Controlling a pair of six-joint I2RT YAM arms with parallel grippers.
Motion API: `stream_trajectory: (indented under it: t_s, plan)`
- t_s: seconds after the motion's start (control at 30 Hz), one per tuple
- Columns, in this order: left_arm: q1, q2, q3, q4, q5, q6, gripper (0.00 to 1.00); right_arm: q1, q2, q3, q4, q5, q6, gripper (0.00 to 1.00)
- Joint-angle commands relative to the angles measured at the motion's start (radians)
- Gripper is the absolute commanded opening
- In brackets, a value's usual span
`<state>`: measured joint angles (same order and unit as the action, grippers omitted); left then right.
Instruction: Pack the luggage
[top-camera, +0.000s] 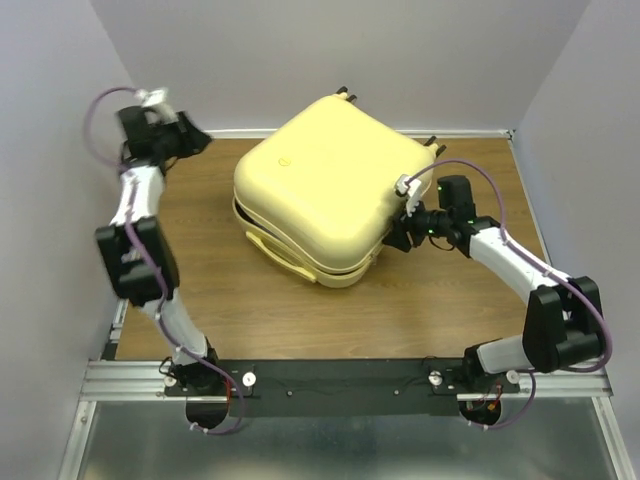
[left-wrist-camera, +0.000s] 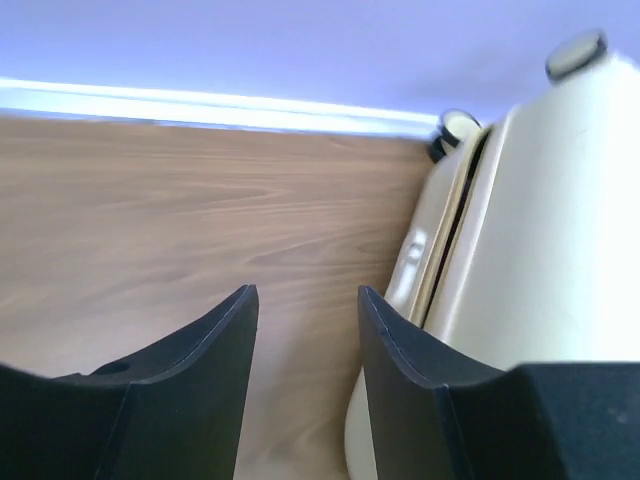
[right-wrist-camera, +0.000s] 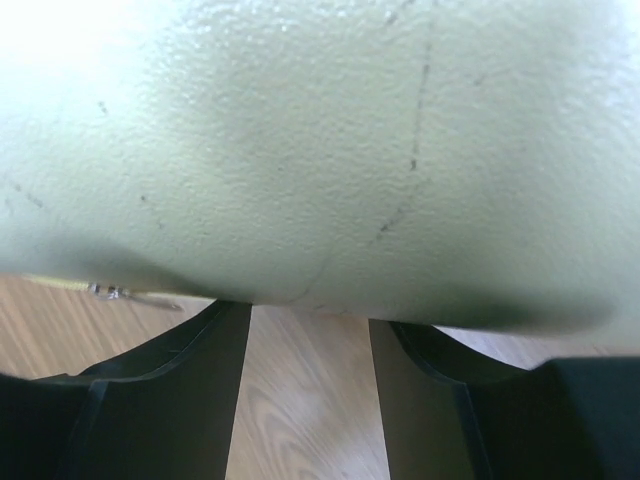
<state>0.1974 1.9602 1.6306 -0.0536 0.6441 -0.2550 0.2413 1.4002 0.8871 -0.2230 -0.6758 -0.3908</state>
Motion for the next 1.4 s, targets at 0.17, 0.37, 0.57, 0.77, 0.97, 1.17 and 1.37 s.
stream_trajectory:
  t_s: [0.17,0.37,0.57,0.77,0.97,1.17,1.37]
  plan:
    - [0.24,-0.661,-0.679,-0.112,0.007,-0.084,0.51,0.347,0.224,0.12,0.384,0.05,0.208,0.6]
    - [0.243,-0.702,-0.729,-0.25,-0.158,-0.07,0.46,0.414,0.278,0.236,0.41,0.206,0.343,0.69]
    - [0.223,-0.604,-0.689,-0.175,-0.201,-0.079,0.43,0.409,0.025,0.06,0.393,0.413,0.427,0.83]
    - [0.133,-0.428,-0.542,-0.169,-0.222,-0.027,0.45,0.379,-0.193,-0.098,0.32,0.709,0.503,0.96]
    - [0.093,-0.339,-0.471,-0.167,-0.236,-0.046,0.48,0.121,-0.202,-0.169,0.254,0.596,0.589,0.91]
    - [0.091,-0.317,-0.454,-0.16,-0.238,-0.047,0.49,-0.022,-0.051,-0.082,0.26,0.437,0.534,0.83]
    - [0.091,-0.273,-0.43,-0.17,-0.242,-0.027,0.49,-0.085,0.083,0.079,0.275,0.345,0.38,0.83]
